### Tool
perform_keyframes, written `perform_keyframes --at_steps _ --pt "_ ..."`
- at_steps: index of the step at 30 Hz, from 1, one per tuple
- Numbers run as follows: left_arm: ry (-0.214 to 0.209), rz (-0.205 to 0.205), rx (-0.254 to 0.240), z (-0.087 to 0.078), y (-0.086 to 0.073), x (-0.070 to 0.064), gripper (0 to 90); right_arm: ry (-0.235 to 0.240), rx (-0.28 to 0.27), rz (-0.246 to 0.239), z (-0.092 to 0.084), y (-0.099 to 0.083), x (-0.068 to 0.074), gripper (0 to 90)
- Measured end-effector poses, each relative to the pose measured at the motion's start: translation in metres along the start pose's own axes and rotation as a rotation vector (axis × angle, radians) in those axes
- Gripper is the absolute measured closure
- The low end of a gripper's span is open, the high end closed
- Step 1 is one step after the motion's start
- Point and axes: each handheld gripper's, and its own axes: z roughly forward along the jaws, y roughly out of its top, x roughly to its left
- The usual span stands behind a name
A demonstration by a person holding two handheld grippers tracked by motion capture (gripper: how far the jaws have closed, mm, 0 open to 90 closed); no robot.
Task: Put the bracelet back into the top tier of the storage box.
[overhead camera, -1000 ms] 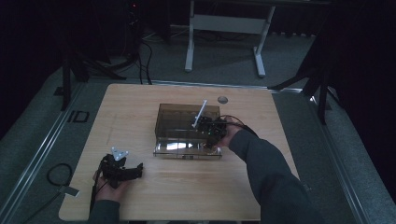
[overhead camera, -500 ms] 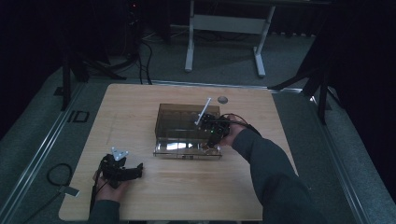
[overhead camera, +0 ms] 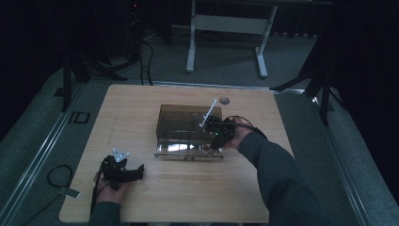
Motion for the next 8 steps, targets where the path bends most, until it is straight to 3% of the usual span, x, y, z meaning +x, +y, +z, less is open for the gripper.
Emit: perform_keyframes --at_steps 8 --pt "0.0 0.0 0.0 0.0 0.0 0.0 2.3 -0.003 -0.024 0.028 -0.008 -0.014 -0.006 70.1"
